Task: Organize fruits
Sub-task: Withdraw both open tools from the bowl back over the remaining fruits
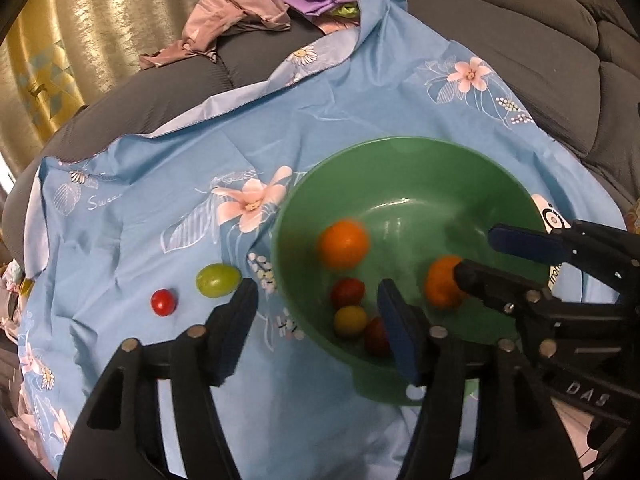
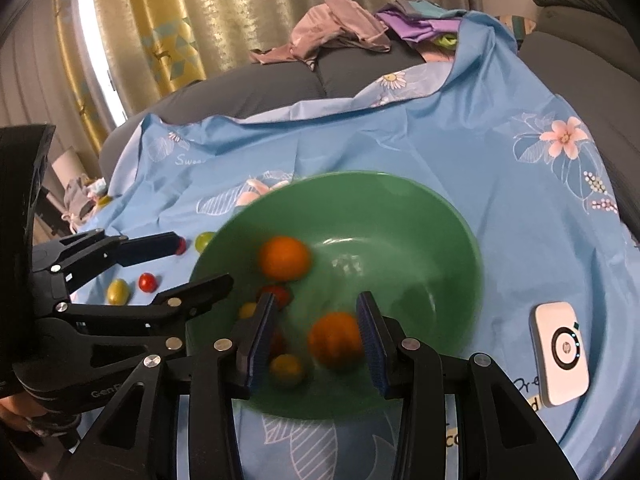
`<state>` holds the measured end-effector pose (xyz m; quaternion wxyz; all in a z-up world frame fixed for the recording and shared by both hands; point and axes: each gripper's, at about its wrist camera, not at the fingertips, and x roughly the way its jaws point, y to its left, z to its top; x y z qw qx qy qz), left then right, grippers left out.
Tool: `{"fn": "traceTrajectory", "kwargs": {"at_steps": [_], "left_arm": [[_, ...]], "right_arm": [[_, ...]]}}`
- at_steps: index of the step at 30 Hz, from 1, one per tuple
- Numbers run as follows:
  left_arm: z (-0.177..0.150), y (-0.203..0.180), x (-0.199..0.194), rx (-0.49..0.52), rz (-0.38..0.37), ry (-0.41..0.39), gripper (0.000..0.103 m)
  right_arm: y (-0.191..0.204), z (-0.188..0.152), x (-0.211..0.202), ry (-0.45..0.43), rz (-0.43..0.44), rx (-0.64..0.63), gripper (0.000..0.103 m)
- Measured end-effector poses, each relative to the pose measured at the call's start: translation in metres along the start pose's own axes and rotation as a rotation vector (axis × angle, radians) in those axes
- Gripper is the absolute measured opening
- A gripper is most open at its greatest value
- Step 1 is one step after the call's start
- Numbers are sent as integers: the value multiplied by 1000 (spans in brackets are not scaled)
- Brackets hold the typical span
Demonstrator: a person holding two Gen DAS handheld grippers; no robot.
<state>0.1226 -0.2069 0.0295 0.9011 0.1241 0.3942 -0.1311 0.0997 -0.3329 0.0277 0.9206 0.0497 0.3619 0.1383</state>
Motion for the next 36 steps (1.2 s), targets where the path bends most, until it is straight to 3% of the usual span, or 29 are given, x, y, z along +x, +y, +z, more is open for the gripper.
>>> {"fn": "traceTrajectory", "kwargs": {"at_steps": [2, 4, 8, 11, 15, 18, 23, 27, 36], "left_arm": [[-3, 3, -7, -8, 7, -9, 68], [-8, 7, -17, -17, 21, -16, 76], [-20, 18, -35, -42, 45, -25, 78], [-36, 28, -48, -61, 74, -21, 87], [-65, 57, -71, -138, 107, -16, 90], [-88, 80, -84, -212, 154, -6, 100], [-123, 115, -97, -336, 196, 30, 101], [-147, 132, -102, -399, 219, 52, 101], [-175, 150, -97, -469, 178, 73, 101]], "right_arm": [[1, 0, -4, -6, -10, -2, 42], [3, 0, -9, -10, -9, 2, 42], [9, -1, -18, -16, 8, 5, 43], [17, -2, -25, -19, 27, 1, 44], [31, -5, -33, -16, 94, -14, 50], [45, -8, -37, -16, 136, -42, 53], [72, -12, -36, -8, 232, -87, 54], [97, -15, -27, 22, 243, -141, 54], [120, -21, -9, 91, 216, -186, 54]]}}
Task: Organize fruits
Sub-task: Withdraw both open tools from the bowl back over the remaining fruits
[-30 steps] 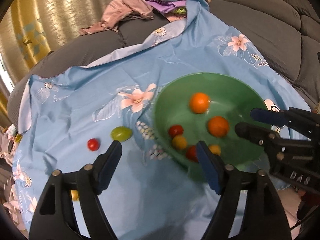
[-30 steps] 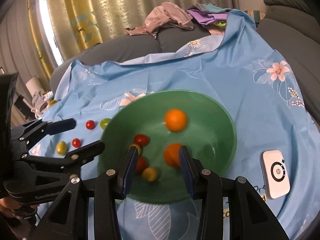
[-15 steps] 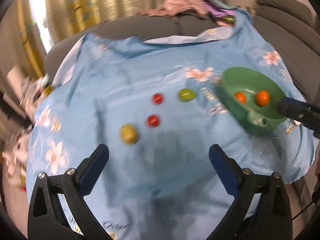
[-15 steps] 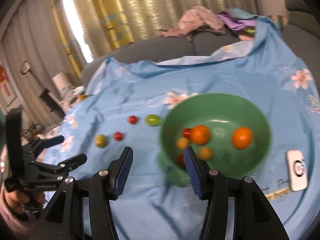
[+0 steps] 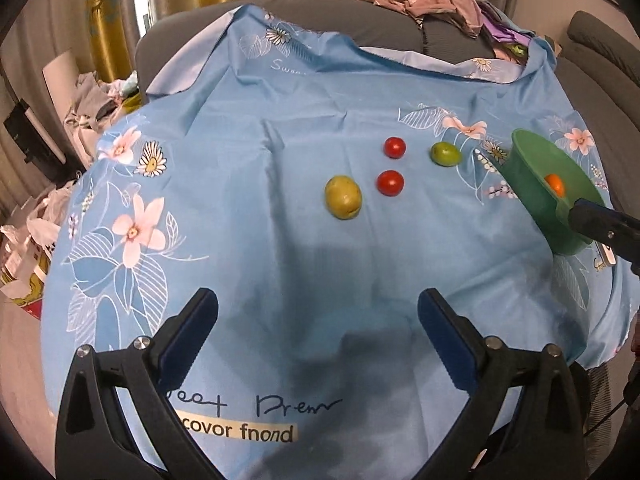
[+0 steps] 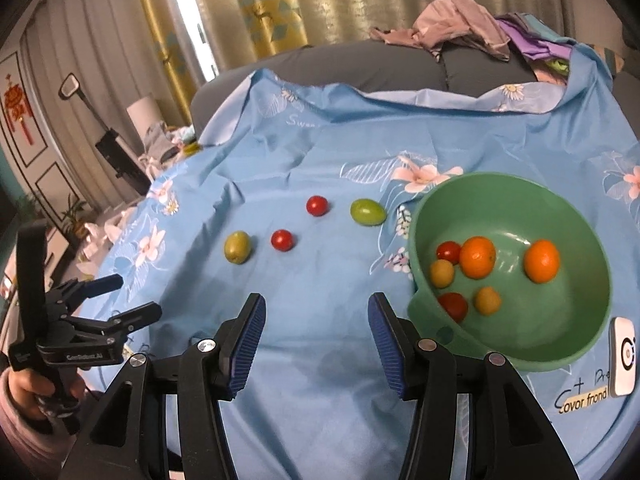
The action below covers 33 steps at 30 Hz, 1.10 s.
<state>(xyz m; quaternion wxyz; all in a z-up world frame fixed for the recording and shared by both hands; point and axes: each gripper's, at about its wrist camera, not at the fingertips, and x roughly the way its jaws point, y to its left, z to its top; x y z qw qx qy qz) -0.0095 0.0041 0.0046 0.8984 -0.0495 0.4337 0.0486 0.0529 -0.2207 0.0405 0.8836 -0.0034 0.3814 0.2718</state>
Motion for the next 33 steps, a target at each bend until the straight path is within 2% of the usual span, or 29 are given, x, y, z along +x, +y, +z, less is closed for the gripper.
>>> {"fn": "traceTrajectory", "kwargs": {"at_steps": [7, 13, 17, 20, 28, 33], "left_arm": [[1, 2, 14, 4, -50, 16, 100], [11, 4, 26, 6, -66, 20, 100], [22, 5, 37, 15, -71, 15, 99], [30, 5, 47, 17, -74, 16, 99], [51, 5, 77, 5, -117, 44, 98], [62, 7, 85, -6, -106, 44, 98]], "right_arm": [[5, 2, 20, 38, -39, -47, 54], [11, 15, 43, 40, -59, -91, 54], [10, 32, 64, 17, -97, -104, 54], [11, 48, 85, 9, -159, -152, 54], [8, 75, 141, 71, -267, -211, 54], [4, 80, 164, 129, -310, -228, 54]]}}
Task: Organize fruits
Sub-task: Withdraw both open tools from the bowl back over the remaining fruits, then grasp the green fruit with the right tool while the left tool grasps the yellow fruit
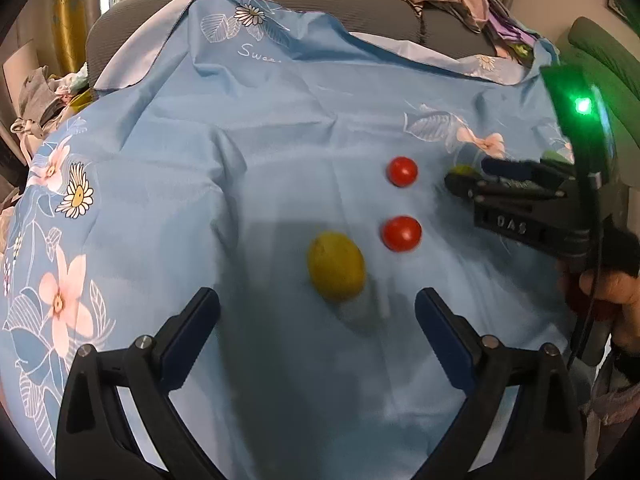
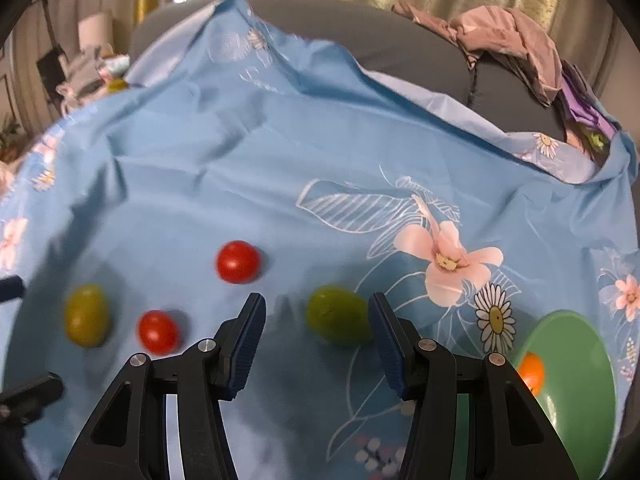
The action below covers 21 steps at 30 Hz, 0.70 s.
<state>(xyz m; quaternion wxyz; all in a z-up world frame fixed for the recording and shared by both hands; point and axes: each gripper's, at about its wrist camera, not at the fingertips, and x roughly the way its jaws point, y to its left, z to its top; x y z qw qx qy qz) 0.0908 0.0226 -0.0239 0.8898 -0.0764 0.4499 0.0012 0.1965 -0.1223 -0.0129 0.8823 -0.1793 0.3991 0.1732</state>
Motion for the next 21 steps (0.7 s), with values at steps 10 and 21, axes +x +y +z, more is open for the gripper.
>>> {"fn": "traceTrajectory", "kwargs": {"at_steps": [10, 21], "left_arm": [[6, 3, 2, 8, 4, -25, 92], [8, -10, 9, 57, 8, -5, 82]], "right_arm": [[-7, -4, 19, 115, -1, -11, 30], [-2, -33, -6, 75, 239, 57, 29]]}}
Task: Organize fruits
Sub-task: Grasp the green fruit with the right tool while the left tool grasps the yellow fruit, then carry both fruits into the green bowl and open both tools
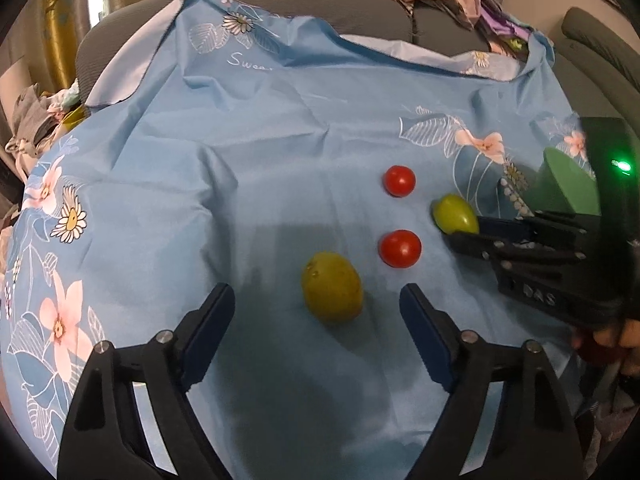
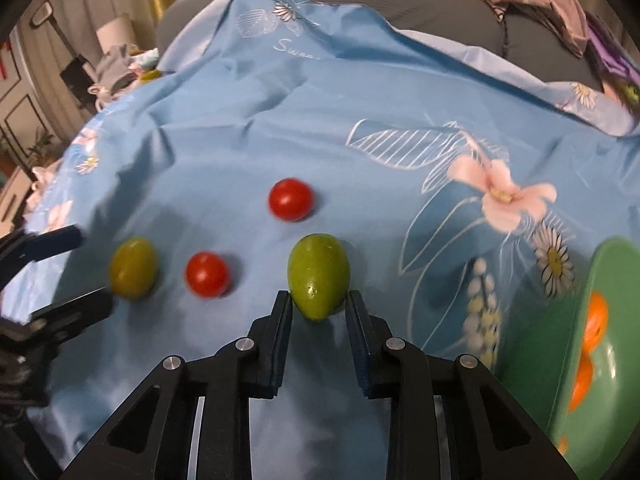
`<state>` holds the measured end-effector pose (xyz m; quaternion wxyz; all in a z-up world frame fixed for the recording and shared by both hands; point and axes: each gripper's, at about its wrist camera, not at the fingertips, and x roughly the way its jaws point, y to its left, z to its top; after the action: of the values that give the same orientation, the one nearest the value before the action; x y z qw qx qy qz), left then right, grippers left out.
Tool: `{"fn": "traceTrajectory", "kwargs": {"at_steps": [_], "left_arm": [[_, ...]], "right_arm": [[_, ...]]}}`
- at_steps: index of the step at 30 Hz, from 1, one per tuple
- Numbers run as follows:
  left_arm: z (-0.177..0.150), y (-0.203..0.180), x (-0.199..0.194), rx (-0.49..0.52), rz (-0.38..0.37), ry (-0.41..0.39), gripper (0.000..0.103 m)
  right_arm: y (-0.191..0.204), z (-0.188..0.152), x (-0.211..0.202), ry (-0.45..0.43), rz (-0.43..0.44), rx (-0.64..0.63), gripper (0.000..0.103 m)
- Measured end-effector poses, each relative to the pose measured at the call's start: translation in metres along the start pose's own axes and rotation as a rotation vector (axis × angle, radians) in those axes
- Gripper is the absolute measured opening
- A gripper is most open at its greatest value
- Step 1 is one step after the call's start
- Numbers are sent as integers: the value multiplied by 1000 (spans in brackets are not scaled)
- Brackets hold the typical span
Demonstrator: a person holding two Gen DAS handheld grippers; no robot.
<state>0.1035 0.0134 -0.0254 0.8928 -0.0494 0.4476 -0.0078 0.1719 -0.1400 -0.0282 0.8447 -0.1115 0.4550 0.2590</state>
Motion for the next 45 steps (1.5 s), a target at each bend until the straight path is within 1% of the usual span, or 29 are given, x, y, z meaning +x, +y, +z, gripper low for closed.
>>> {"fn": "traceTrajectory", "kwargs": {"at_steps": [5, 7, 9, 14, 15, 16, 20, 22, 26, 28, 36, 39, 45], "left_arm": [[4, -7, 16, 28, 23, 18, 78], [5, -7, 24, 36, 37, 39, 68], [7, -6, 29, 29, 30, 57, 64], [11, -6, 36, 40, 54, 77, 63], [11, -6, 38, 35, 52, 83, 57], [11, -4, 40, 31, 48, 89, 50], [10, -5, 40, 34, 51, 85, 49], [10, -6, 40, 37, 49, 83, 48], [10, -7, 39, 40, 42, 78, 42], [10, -7, 39, 47, 40, 76, 36], [10, -9, 35, 58, 30, 70, 35], [9, -15, 23, 75, 32, 44, 35], [5, -25, -10, 91, 34, -13, 35]], "right_arm": [[0, -10, -6, -5, 44, 11, 29], [-1, -12, -7, -8, 54, 14, 29], [-3, -12, -6, -8, 65, 22, 29], [1, -8, -4, 3, 50, -5, 30], [3, -7, -3, 5, 42, -13, 30], [4, -7, -3, 7, 35, -18, 30], [7, -4, 3, 28, 27, -34, 31], [8, -1, 5, 31, 20, -35, 33], [10, 7, 10, 39, 31, -22, 35], [11, 7, 12, 36, 33, -27, 35], [8, 4, 10, 20, 61, -16, 34], [7, 0, 1, 7, 91, 2, 34], [10, -10, -30, -50, 121, 26, 35]]}}
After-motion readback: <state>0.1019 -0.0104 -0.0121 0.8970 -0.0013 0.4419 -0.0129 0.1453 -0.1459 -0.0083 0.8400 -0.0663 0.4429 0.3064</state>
